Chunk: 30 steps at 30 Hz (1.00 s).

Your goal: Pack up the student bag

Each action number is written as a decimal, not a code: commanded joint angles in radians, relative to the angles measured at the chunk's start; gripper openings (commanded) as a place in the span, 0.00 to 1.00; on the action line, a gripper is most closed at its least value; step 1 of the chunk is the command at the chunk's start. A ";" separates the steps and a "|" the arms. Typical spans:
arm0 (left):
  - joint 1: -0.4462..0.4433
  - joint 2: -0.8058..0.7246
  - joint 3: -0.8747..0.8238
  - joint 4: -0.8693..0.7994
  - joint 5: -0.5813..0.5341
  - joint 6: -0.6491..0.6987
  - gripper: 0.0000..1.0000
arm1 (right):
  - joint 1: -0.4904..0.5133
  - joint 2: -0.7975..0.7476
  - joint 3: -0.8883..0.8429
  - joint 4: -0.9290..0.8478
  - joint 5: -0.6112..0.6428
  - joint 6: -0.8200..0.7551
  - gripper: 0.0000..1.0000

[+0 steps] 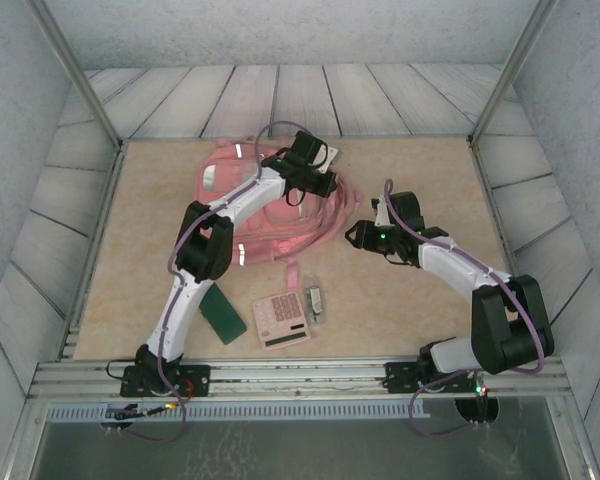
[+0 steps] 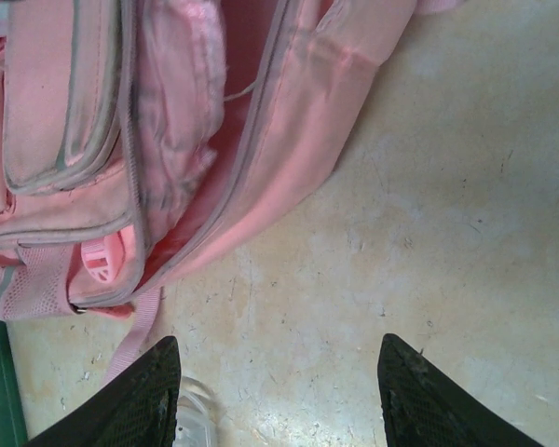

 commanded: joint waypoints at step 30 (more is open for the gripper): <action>0.004 -0.756 -0.866 -0.306 -0.432 0.228 0.49 | 0.001 0.327 0.089 0.309 -0.173 0.067 0.42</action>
